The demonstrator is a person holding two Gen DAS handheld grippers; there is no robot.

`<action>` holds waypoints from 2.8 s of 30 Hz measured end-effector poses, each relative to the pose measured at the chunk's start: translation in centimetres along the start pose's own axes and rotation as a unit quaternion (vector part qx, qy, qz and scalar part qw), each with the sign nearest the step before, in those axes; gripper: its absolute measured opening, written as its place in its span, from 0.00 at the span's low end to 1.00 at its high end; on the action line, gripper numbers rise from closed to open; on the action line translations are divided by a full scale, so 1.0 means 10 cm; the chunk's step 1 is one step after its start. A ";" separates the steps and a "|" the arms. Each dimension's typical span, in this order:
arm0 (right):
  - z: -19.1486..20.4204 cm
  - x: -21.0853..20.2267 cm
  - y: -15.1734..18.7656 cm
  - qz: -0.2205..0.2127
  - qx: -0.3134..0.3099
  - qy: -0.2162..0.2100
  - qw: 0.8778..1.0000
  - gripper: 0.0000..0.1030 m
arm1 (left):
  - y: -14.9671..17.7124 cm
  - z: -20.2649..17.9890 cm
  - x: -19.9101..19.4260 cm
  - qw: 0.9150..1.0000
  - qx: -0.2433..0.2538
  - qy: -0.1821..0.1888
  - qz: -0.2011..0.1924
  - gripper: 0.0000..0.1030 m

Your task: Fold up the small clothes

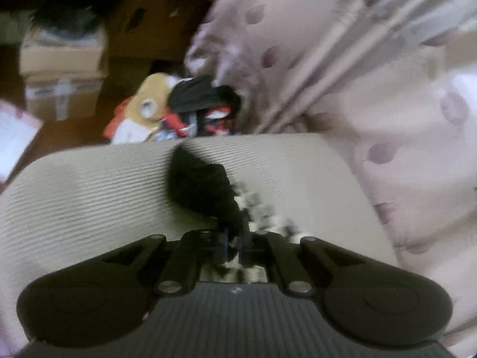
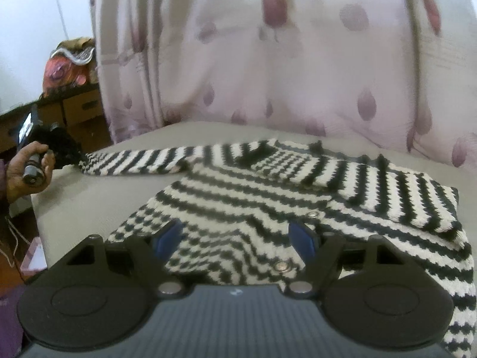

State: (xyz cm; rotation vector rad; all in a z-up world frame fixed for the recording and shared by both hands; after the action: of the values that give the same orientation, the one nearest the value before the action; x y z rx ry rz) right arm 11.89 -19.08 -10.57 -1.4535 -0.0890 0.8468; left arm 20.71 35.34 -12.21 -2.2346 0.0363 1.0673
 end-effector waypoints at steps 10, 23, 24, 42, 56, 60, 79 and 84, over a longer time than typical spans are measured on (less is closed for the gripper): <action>-0.54 -0.39 0.03 -0.049 0.088 0.023 0.995 0.76 | 0.32 -2.63 -1.00 0.976 0.138 0.162 -0.049 0.06; -1.32 -0.91 0.34 -0.101 0.179 0.057 0.977 0.76 | 2.93 -4.65 -1.43 0.890 0.340 0.299 0.055 0.06; -1.35 -0.93 0.37 -0.102 0.183 0.057 0.976 0.76 | 3.14 -4.70 -1.39 0.883 0.355 0.300 0.063 0.06; -1.77 -1.02 0.39 -0.111 0.183 0.064 0.975 0.76 | 3.97 -4.24 -1.32 0.815 0.434 0.382 0.031 1.00; -3.01 0.19 -0.08 0.019 0.183 0.132 0.974 0.22 | 2.62 -2.09 -0.28 0.929 0.349 0.126 0.001 0.98; -2.95 0.16 -0.08 0.017 0.155 0.164 0.974 0.15 | 2.44 -1.83 -0.31 0.937 0.335 0.103 0.003 0.98; -1.48 -1.60 1.08 0.016 0.263 0.084 0.961 0.28 | 2.73 -1.17 -0.97 0.885 0.414 0.184 0.105 0.88; -1.36 -1.68 1.22 -0.026 0.304 0.068 0.950 0.28 | 2.81 -1.07 -1.08 0.881 0.399 0.215 0.133 0.85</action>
State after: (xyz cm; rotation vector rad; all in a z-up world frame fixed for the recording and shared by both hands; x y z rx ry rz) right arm 1.65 -40.96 -16.43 -0.9165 0.2226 0.6491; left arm 12.69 4.50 -15.05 -1.6593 0.8420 0.5014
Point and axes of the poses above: each gripper's, at about its wrist camera, not at the fingertips, and x roughly the way its jaws point, z to its left, y to its underside, the point moved 3 cm from there along x, roughly the way its jaws point, and after that the axes turned 9 degrees about -y, right-handed, at the moved point
